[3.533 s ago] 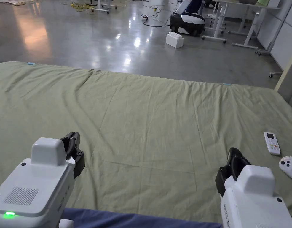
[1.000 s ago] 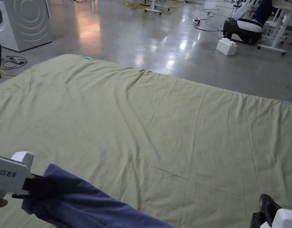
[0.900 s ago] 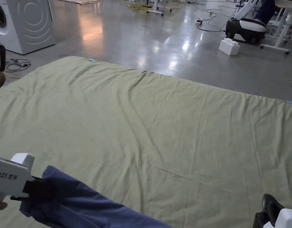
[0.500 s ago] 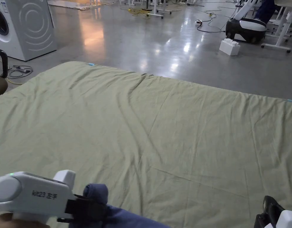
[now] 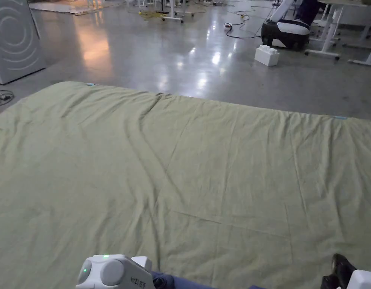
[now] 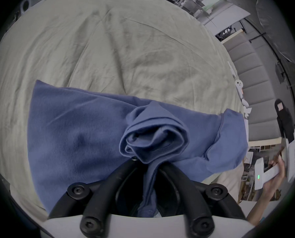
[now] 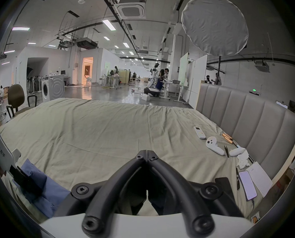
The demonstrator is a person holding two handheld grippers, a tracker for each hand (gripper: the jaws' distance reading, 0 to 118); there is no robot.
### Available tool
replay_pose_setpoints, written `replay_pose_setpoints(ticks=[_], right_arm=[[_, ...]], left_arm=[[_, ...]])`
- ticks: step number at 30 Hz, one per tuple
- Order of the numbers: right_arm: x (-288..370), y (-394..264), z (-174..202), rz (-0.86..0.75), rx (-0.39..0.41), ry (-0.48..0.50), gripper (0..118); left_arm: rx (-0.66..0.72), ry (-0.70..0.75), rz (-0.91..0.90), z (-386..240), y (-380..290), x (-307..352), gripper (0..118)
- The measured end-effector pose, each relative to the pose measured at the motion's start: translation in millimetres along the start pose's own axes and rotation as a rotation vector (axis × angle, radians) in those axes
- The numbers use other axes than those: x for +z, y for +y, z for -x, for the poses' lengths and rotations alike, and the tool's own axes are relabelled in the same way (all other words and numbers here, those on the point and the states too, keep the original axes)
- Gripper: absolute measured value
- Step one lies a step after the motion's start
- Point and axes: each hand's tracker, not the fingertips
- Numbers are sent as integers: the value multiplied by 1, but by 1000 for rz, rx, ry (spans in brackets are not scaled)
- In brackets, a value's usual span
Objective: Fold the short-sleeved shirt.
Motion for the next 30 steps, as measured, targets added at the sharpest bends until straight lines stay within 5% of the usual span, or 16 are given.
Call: replay_pose_setpoints(ticks=[3,7,8,12,19,23,30], right_arm=[[-2,-3,-4,31,-33,-6,1],[0,-2,-2,24,-28,-4,1],[1,-2,-1,22,-22,-3,1],[1,1,3,27,-8,-1,1],[-2,-1,6,50,-41,0,1],[-2,-5,6,60,-36,8,1],[-1,-12,5,80,-36,12,1]], left_arm=[[-1,-35,-1,10,4,6,15],[46,-152,-7,22,5,29,49],[37,-170,-24,24,6,37,51],[30,-162,-133,31,7,68,48],[-9,-16,-166,29,7,63,14],[-106,138,-63,8,-3,31,12],[-186,37,-37,-33,-22,15,12]])
